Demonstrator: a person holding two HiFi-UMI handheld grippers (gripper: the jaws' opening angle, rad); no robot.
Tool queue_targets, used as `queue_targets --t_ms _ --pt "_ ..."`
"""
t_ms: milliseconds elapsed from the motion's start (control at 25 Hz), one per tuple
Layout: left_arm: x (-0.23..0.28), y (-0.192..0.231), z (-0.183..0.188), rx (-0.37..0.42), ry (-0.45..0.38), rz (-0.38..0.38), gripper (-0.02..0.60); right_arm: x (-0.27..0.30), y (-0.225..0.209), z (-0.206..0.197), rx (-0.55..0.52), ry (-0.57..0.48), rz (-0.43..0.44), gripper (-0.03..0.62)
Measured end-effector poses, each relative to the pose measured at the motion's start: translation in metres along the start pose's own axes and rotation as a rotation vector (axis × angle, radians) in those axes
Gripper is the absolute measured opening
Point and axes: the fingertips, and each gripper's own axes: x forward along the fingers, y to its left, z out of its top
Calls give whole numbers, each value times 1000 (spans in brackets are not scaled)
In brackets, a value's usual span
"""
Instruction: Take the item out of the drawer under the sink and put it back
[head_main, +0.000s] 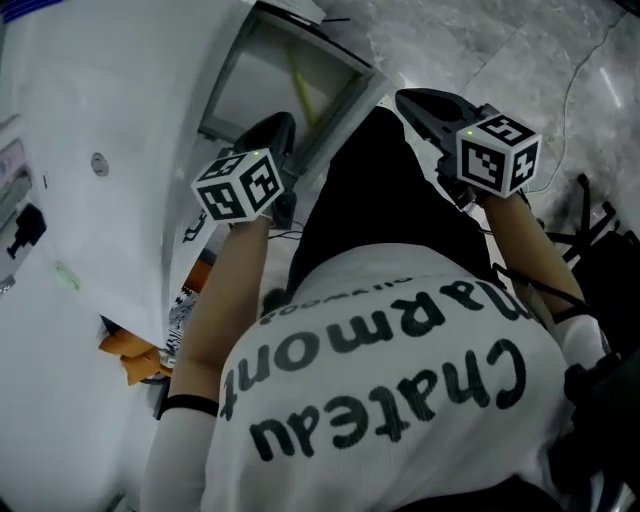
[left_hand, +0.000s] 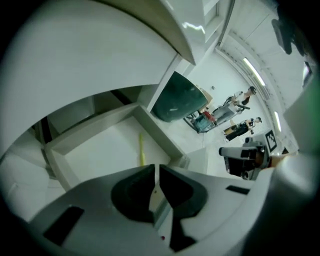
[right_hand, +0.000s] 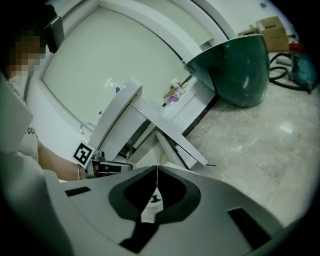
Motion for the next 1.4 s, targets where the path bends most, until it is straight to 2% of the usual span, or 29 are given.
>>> queue_targets --t_ms 240,360,440,640,840,1040,1160,1280,1400 --pt "31 16 1 48 95 73 13 -34 -37 -27 157 -94 -116 12" --pt "44 25 1 74 135 120 120 -45 -44 -42 209 -126 -153 12" --pt "53 30 2 89 163 145 135 -51 -50 -52 254 -148 -175 12" --pt "72 42 -4 127 212 241 135 -67 -72 -71 324 -168 -201 12" --pt "88 49 -2 142 245 262 137 -71 -79 -87 392 -182 -220 12" --pt "100 45 0 134 263 347 135 -83 -96 -92 423 -192 -233 12" --pt "98 49 -1 172 285 387 131 -81 -97 -95 441 -197 -233 12" --pt "96 53 0 190 292 436 92 -79 -98 -95 450 -195 -226 12" --pt "97 53 -1 208 292 447 91 -81 -102 -94 453 -192 -222 12"
